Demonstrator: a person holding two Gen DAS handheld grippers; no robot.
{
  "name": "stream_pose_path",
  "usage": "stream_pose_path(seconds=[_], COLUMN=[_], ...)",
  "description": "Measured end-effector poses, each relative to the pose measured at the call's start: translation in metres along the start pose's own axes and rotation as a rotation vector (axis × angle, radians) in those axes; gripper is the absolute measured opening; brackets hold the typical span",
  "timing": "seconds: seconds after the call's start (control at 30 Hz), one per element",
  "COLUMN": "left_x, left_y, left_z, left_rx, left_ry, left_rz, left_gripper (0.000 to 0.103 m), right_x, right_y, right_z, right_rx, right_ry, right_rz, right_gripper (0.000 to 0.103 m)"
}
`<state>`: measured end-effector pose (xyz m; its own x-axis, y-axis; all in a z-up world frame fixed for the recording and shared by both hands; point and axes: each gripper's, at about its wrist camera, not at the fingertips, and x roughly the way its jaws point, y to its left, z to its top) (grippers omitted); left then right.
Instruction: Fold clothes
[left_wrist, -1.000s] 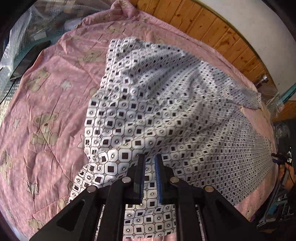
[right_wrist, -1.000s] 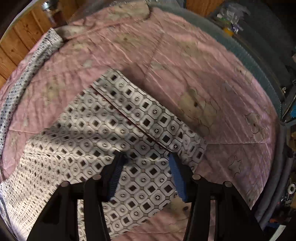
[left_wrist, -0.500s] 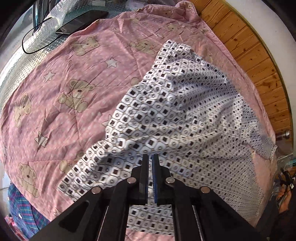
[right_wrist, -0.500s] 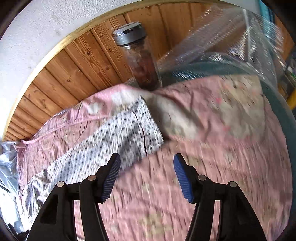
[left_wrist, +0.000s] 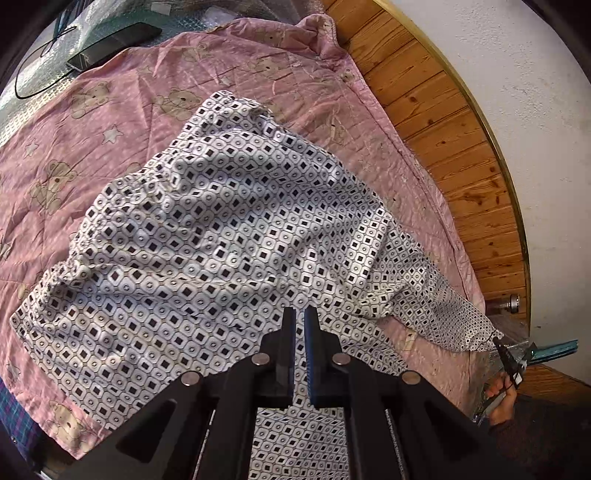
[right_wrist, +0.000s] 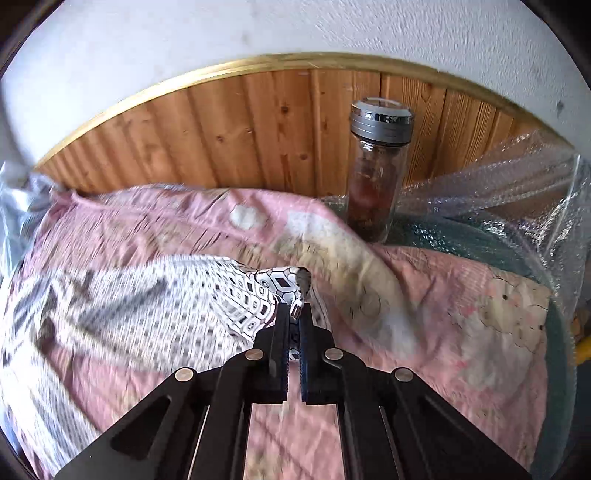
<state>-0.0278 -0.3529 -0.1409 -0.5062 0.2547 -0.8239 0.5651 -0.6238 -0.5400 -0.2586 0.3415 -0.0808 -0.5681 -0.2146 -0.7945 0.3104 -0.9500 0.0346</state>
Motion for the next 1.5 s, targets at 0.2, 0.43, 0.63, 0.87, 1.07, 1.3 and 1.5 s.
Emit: stream_pose_path(seconds=[0.2,0.43,0.63,0.87,1.07,1.3,1.5], left_x=[0.072,0.146,0.185,0.231,0.222,0.196,0.217], left_y=[-0.049,-0.117,-0.155,-0.144,-0.143,-0.12,-0.115], left_z=[0.018,0.011,0.02,0.031,0.029,0.036,0.068], left_rx=[-0.028,-0.043,-0.072,-0.238,-0.215,-0.179,-0.158], left_ry=[0.086,0.182,0.2,0.197,0.192,0.164,0.151], left_rz=[-0.146,-0.222,-0.232,-0.15,-0.181,-0.129,-0.063], left_gripper=[0.007,0.015,0.034,0.035,0.035,0.035,0.035], right_x=[-0.016,-0.037,-0.045,-0.036,-0.026,-0.014,0.016], right_y=[-0.019,-0.038,-0.071,-0.076,-0.076,-0.079,-0.086], right_z=[-0.133,-0.182,-0.203,-0.213,-0.207,-0.215,-0.188], right_rx=[-0.048,0.22,0.643,0.936,1.13,1.294,1.278], right_ry=[0.197,0.244,0.25,0.246,0.22,0.209,0.255], right_rz=[-0.139,-0.179,0.035,0.249,0.355,0.408,0.275], right_gripper=[0.005,0.019,0.033,0.042,0.05,0.052,0.024])
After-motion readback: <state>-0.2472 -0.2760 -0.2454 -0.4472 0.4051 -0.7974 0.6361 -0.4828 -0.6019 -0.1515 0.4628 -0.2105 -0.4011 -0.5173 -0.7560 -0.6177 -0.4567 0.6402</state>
